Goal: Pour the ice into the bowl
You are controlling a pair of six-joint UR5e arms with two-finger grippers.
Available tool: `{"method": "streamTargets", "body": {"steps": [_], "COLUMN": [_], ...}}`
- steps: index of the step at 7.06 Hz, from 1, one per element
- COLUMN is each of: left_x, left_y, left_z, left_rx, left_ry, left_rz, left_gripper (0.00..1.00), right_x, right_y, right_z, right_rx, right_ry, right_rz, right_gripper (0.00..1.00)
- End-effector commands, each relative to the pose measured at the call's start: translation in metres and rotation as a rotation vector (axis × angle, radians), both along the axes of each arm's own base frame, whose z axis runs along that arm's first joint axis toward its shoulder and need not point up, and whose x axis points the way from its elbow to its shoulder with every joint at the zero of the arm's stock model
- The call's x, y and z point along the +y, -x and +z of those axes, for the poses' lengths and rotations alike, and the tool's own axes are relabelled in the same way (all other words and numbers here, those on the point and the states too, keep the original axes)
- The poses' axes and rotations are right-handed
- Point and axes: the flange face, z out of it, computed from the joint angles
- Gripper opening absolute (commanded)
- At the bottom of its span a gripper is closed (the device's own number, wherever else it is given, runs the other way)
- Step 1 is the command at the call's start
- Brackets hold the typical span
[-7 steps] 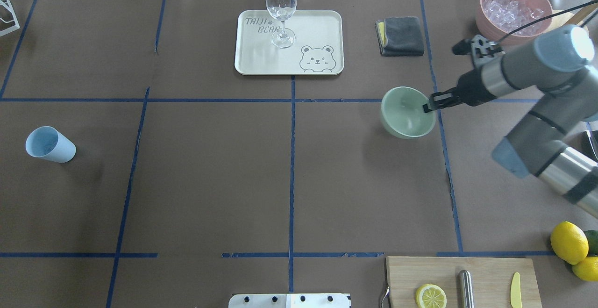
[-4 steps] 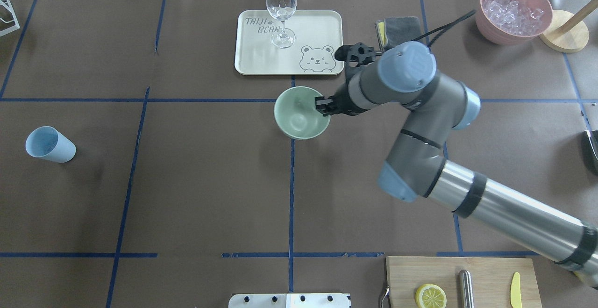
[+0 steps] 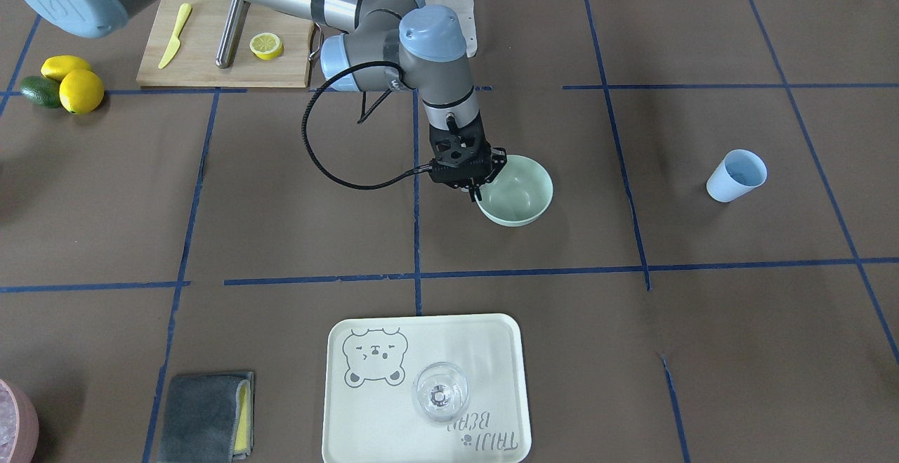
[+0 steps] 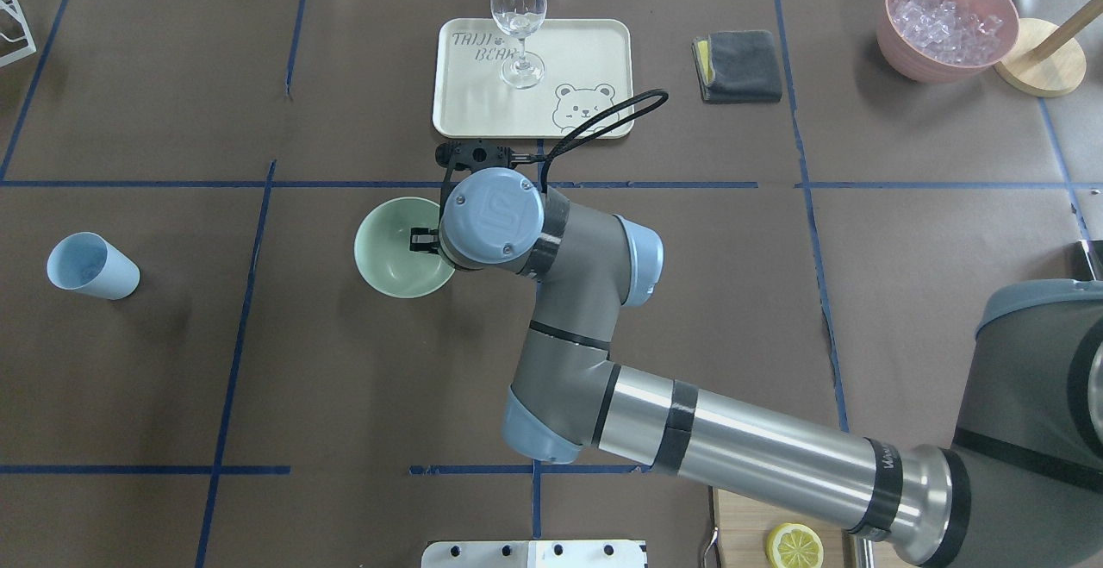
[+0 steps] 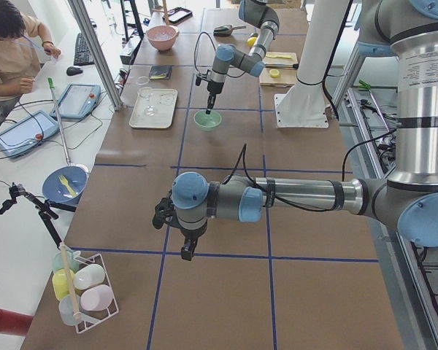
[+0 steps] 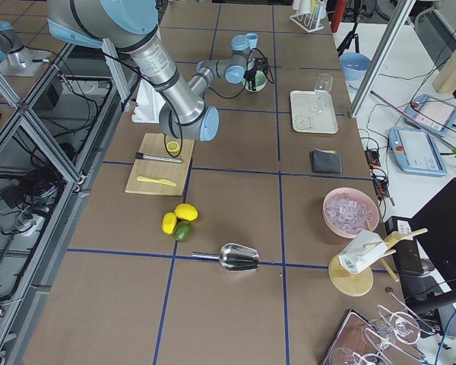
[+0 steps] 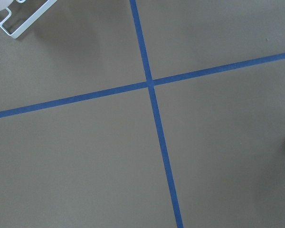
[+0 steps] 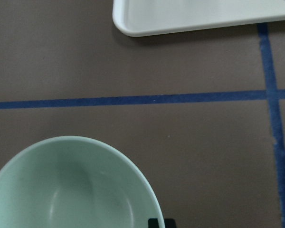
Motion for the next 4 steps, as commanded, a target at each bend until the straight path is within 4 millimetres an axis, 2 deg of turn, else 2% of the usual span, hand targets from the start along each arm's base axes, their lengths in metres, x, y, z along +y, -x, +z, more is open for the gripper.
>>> {"method": "streamTargets", "body": {"steps": [1,2,3,4], "left_x": [0.0,0.0,0.0,-0.003], "left_y": [-0.004,-0.005,-0.005,-0.004], "left_z": [-0.002,-0.002,-0.002,-0.005], "left_rx": [0.029,0.03,0.03,0.032], "left_ry": [0.001,0.0,-0.002,-0.022], "left_rz": [0.007,0.009,0.01,0.007], "left_gripper": [1.0,1.0,1.0,1.0], "right_x": [0.013,0.013,0.006,-0.004], "right_y": [0.016,0.014,0.005,-0.023], "right_z": [0.001,-0.003,-0.003,-0.012], "right_rx": [0.015,0.01,0.05,0.144], "right_ry": [0.007,0.004,0.018,0.044], "right_rz": [-0.005,-0.006,-0.005,-0.007], "right_gripper": [0.58,1.0,1.0,1.0]}}
